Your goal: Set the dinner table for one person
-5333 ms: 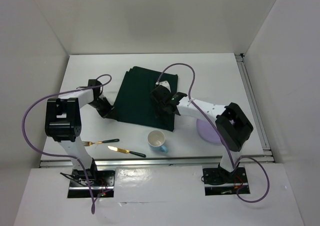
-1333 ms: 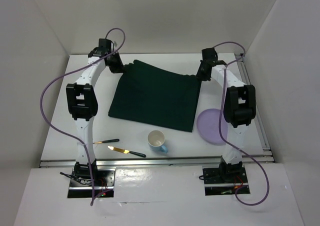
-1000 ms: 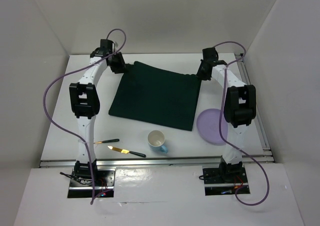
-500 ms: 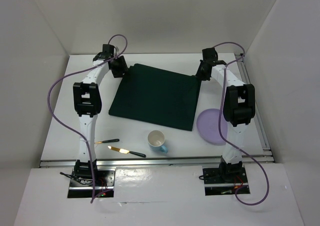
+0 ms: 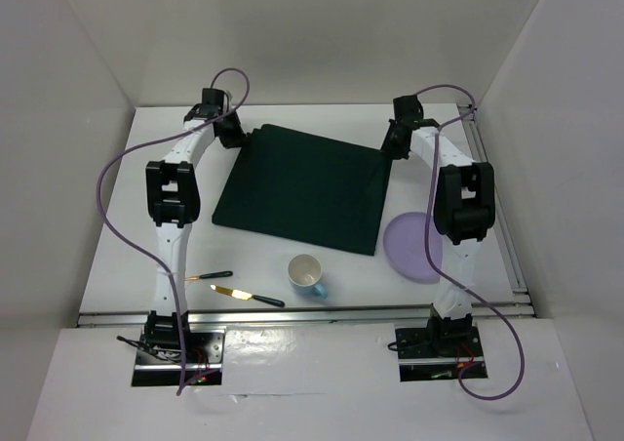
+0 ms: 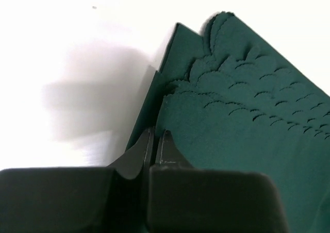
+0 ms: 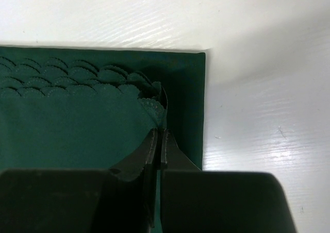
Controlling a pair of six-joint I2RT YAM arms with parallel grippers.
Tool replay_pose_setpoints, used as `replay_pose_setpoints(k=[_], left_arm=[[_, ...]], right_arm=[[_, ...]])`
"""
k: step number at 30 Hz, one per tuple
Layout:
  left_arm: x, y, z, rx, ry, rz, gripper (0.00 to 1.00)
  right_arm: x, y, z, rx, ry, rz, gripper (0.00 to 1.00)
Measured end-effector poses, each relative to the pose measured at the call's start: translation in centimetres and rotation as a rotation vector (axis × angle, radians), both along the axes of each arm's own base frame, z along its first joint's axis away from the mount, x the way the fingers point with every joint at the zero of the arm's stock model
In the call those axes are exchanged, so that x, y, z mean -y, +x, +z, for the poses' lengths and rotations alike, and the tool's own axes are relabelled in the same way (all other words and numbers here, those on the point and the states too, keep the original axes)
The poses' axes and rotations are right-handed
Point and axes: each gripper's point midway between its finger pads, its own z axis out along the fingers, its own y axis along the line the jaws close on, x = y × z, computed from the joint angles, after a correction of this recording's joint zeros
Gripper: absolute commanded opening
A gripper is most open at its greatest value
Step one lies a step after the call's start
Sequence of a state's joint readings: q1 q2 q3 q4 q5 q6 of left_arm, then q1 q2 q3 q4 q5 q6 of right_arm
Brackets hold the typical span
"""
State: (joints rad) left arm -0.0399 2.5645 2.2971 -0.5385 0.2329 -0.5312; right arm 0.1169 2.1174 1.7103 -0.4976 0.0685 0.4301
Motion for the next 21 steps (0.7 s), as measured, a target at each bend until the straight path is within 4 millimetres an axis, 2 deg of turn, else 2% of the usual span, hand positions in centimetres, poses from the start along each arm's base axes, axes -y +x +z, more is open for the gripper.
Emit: replay_pose_setpoints(k=[4,7,11,16,21], left_arm=[[0.0,0.2,0.1,0.016,-0.001,0.001,0.00],[0.0,-0.4,0.4,0.013,0.000,0.000,0.00],[0.0,-0.4,3.6,0.064,-0.002,-0.001,0.00],[0.8,0.5,7.7,0.161,-0.031,-0.025,0.00],[1.9,1.9,9.0,0.210,-0.082,-0.035,0.00]], right_arm=[[0.4,0.1,0.0,0.003,-0.013,-0.015,0.00],[0.9,0.1,-0.1,0.013,-0.021,-0.038,0.00],[2.0,-0.2,0.1,0.022,-0.021,-0.073,0.00],[3.2,0.2,1.2,0.056,-0.018,-0.103,0.00],[3.9,0.9,1.6,0.086,-0.016,-0.131,0.00]])
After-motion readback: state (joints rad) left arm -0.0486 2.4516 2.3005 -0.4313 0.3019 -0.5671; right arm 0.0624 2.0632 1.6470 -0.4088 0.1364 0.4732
